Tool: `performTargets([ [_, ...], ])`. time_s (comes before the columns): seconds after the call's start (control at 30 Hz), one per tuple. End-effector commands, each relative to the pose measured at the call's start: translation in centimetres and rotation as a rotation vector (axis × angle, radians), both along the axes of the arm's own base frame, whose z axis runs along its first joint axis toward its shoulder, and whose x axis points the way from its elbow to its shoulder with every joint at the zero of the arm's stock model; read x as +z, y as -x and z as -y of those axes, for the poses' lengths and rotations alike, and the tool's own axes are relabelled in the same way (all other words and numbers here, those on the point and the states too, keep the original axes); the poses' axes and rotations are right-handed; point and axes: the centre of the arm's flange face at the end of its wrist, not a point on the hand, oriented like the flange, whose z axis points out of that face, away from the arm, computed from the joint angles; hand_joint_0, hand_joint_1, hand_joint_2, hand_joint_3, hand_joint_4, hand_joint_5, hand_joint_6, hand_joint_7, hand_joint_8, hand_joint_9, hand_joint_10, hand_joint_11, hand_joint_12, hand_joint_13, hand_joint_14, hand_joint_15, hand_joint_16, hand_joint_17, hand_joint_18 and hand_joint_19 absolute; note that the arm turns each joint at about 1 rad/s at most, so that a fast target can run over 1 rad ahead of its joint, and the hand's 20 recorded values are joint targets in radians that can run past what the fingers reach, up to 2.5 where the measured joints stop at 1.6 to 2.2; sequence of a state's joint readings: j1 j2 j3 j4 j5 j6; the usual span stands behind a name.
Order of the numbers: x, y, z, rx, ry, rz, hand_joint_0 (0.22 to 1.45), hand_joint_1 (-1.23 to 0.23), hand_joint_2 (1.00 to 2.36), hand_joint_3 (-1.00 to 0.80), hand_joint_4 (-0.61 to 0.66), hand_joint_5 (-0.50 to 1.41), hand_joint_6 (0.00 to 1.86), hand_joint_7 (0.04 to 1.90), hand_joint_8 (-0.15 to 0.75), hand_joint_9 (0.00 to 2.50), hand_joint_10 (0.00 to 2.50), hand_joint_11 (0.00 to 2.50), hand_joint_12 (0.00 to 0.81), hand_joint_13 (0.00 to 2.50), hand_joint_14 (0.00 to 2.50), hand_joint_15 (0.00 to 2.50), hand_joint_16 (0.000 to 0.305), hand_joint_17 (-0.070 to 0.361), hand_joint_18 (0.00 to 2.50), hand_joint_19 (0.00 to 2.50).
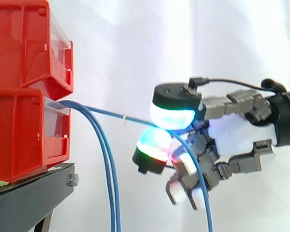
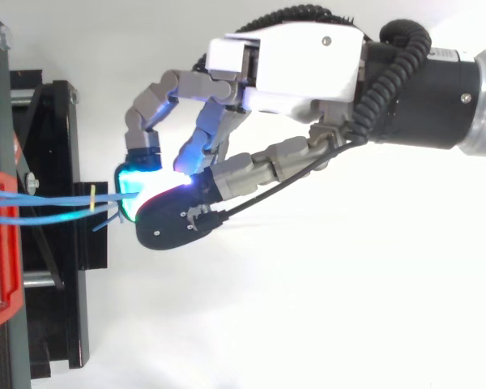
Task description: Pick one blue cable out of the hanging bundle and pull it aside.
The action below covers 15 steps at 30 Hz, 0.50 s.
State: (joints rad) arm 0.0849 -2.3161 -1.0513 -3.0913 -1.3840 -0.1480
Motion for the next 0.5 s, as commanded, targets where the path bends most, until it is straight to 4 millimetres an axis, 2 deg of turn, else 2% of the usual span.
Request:
performTargets([
  [0.0, -1.9, 0.8, 0.1, -0.005, -0.02, -0.035, 0.62, -0.84, 1.0, -0.03, -0.02, -0.06, 0.93, 1.01, 0.265, 1.2, 0.02, 0.61, 0.302, 0.98, 0.02, 0.51, 0.055, 0.124, 0.94, 0.54],
  [0.07, -2.9, 1.2, 0.1, -0.009, -0.045, -0.035, 0.61, -0.82, 1.0, -0.04, 0.0, -0.06, 0.93, 0.99, 0.258, 1.2, 0.02, 0.63, 0.298, 0.97, 0.02, 0.51, 0.055, 0.123, 0.94, 0.55],
  [0.17, -3.3, 0.9, 0.0, -0.008, -0.086, 0.009, 0.58, -0.78, 1.01, -0.1, 0.04, -0.07, 0.93, 0.97, 0.25, 1.18, 0.02, 0.63, 0.295, 0.94, 0.02, 0.51, 0.053, 0.119, 0.9, 0.57],
  [0.47, -3.0, 0.4, -0.1, 0.0, -0.116, 0.052, 0.59, -0.78, 1.01, -0.11, 0.02, -0.07, 0.93, 0.97, 0.247, 1.17, 0.02, 0.64, 0.294, 0.93, 0.02, 0.51, 0.054, 0.12, 0.89, 0.57],
])
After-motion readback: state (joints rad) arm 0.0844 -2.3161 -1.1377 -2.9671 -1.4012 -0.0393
